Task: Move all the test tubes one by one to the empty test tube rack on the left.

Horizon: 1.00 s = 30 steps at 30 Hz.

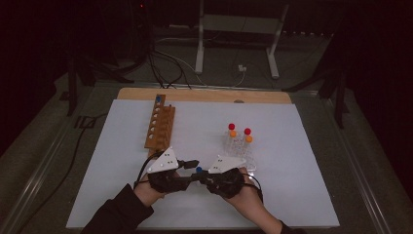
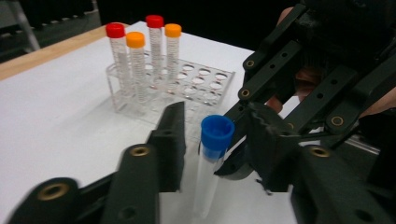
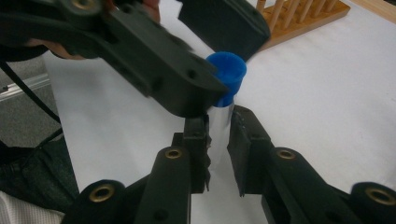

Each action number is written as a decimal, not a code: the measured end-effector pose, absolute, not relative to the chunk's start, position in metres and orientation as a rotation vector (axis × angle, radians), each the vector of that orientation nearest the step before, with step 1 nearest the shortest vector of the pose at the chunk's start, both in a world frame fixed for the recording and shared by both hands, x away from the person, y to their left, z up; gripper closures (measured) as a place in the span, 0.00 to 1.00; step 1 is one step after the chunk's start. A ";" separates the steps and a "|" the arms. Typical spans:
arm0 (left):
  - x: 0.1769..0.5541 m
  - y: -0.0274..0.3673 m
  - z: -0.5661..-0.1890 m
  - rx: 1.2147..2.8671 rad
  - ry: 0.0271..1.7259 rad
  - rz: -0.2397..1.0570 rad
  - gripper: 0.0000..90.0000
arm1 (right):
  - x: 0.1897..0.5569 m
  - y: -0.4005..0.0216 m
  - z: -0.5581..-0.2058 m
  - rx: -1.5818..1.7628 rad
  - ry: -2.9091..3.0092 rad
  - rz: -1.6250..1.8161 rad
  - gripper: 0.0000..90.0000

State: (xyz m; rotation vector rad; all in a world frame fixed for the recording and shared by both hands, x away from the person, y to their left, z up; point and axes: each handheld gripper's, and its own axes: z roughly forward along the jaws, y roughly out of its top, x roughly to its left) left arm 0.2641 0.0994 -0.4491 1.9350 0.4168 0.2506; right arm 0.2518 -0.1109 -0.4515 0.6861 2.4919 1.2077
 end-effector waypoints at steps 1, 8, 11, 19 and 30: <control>0.264 0.099 -0.449 1.937 0.415 0.256 0.71 | 0.252 -0.111 -0.452 0.686 2.493 1.207 0.86; 0.266 0.099 -0.451 1.946 0.418 0.249 0.84 | 0.252 -0.111 -0.451 0.687 2.491 1.207 0.86; 0.266 0.099 -0.451 1.951 0.415 0.255 0.85 | 0.252 -0.111 -0.452 0.690 2.495 1.208 0.86; 0.269 0.103 -0.446 1.949 0.413 0.247 0.86 | 0.253 -0.115 -0.449 0.692 2.500 1.244 0.78; 0.286 0.124 -0.425 1.914 0.464 0.315 0.86 | 0.251 -0.146 -0.436 0.744 2.351 1.352 0.43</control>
